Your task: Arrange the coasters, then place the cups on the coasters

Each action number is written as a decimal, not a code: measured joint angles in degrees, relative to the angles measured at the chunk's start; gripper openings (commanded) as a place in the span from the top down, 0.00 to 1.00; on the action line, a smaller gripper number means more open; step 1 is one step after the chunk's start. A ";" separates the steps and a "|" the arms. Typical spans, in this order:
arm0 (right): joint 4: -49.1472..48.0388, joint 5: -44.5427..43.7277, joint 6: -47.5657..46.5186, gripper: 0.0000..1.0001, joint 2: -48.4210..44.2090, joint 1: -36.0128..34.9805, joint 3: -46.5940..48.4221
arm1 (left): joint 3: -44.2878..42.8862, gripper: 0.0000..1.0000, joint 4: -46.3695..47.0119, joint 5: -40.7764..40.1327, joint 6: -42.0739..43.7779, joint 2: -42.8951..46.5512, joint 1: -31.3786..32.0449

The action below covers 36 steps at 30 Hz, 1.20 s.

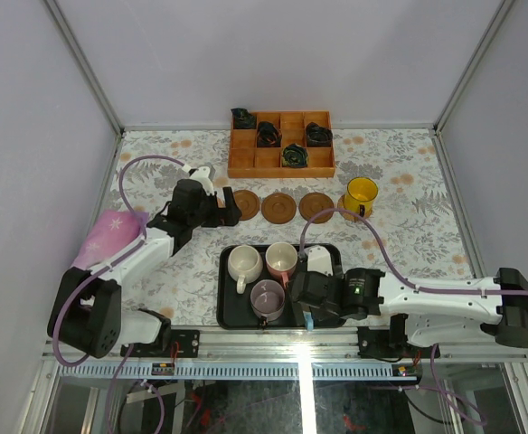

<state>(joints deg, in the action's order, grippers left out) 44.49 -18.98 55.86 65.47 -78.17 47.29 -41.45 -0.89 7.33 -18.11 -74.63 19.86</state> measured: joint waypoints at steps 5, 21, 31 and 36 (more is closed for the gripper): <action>-0.09 0.09 3.15 0.07 1.62 -0.83 -1.25 | 0.00 0.02 0.00 0.39 0.00 -0.44 0.00; -2.21 1.38 6.67 1.00 1.40 -1.33 -5.60 | 0.00 0.02 0.00 0.37 -0.02 -0.42 0.02; 5.86 -1.95 10.27 1.00 1.14 -1.77 -3.26 | 0.00 0.02 0.00 0.37 -0.02 -0.44 0.04; 14.40 -9.79 12.04 1.00 1.22 -1.81 4.46 | 0.00 0.02 0.00 0.37 -0.02 -0.55 0.04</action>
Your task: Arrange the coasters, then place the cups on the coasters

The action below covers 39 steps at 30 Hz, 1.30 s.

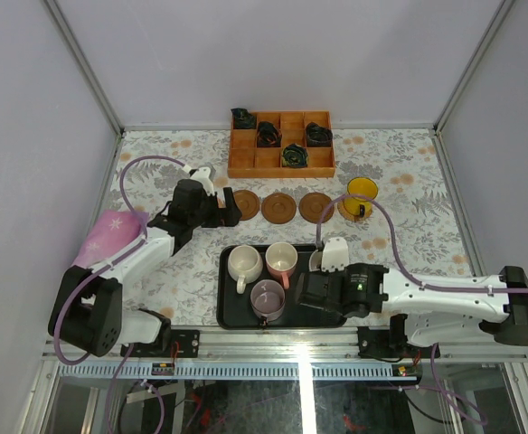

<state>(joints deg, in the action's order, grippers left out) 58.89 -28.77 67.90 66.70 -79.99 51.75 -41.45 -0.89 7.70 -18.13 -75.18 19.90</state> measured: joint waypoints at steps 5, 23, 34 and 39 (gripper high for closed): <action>4.68 -7.93 -3.50 1.00 -0.42 4.87 7.67 | 0.00 0.02 -0.04 0.00 0.00 -0.85 0.00; -24.37 0.94 -45.68 1.00 13.18 43.30 11.52 | -2.14 0.02 -1.07 -3.48 -0.09 -2.67 0.00; -34.25 12.13 -52.02 1.00 22.64 49.29 13.81 | -2.91 0.01 -0.87 -4.39 -0.52 -4.72 0.00; -35.43 15.43 -53.20 1.00 26.45 50.23 14.86 | -2.91 0.01 -0.92 -5.14 -0.50 -4.76 0.00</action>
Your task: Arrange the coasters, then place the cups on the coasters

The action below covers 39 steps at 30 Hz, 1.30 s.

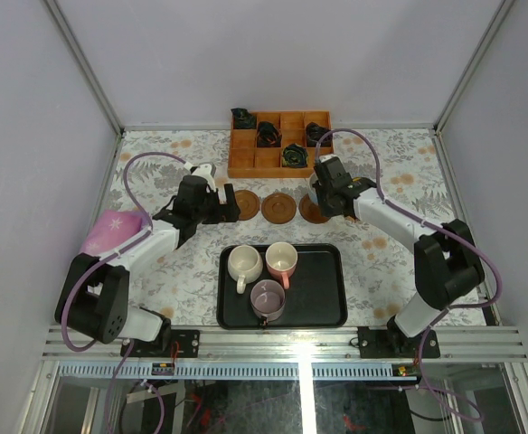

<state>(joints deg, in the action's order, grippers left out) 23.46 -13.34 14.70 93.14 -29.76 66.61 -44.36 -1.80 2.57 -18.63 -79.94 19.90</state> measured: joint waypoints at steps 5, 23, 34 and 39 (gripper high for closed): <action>-0.20 1.38 0.07 1.00 2.93 0.20 1.09 | 0.00 0.01 0.00 -0.22 0.02 -0.13 0.00; 1.77 2.51 2.25 1.00 6.19 0.20 2.97 | 0.00 0.01 -0.17 -0.22 0.04 -1.88 0.00; 3.63 2.56 3.32 1.00 6.19 0.20 3.72 | -0.85 0.01 -0.37 -0.20 0.04 -2.64 0.00; 4.26 2.60 3.54 1.00 6.19 0.20 3.72 | -0.85 0.01 -0.37 -0.22 0.04 -2.67 0.00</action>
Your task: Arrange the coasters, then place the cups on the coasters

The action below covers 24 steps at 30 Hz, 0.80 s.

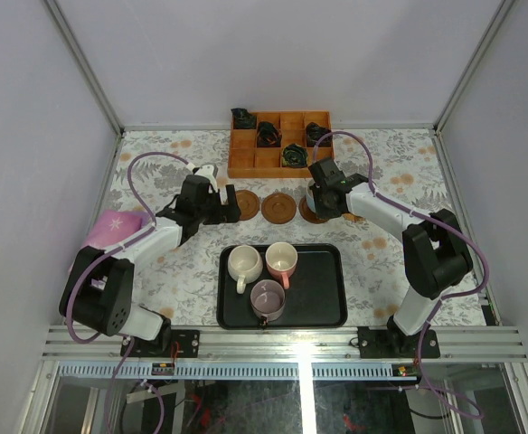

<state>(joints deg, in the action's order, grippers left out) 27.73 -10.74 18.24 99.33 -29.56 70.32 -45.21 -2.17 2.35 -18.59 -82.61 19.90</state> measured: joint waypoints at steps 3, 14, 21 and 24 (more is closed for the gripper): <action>0.02 0.24 0.22 1.00 0.00 0.00 0.00 | 0.00 0.01 0.00 0.00 0.00 0.00 0.00; 0.04 1.27 0.48 0.79 0.17 0.00 0.00 | 0.00 0.01 0.00 0.02 0.00 0.00 0.00; -0.20 1.18 1.05 0.68 0.26 0.02 0.39 | 0.00 0.01 0.00 0.02 0.00 -0.02 0.00; -0.44 0.87 1.25 0.65 0.26 0.00 0.87 | 0.00 0.01 0.00 0.02 0.00 -0.02 0.00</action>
<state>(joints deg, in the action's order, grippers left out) 27.29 -9.87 19.49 99.59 -29.56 71.20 -45.21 -2.17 2.37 -18.59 -82.63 19.90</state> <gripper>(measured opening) 0.324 0.993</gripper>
